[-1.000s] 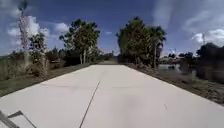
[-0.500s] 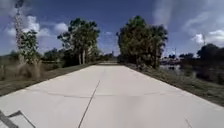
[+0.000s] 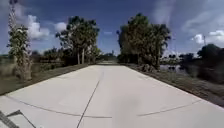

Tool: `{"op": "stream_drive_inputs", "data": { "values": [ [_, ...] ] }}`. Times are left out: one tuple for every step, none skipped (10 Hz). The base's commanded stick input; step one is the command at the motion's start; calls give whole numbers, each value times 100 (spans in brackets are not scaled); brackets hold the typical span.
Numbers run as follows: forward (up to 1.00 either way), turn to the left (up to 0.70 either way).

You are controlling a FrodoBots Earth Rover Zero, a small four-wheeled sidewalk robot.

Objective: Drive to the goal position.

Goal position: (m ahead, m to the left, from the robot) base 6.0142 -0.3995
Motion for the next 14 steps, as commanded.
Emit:
{"op": "stream_drive_inputs", "data": {
  "values": [
    [85, 0],
    [85, 0],
    [85, 0],
    [85, 0],
    [85, 0],
    [85, 0],
    [85, 0],
    [85, 0],
    [85, 0],
    [85, 0],
    [85, 0],
    [85, 0],
    [85, 0],
    [85, 0]
  ]
}}
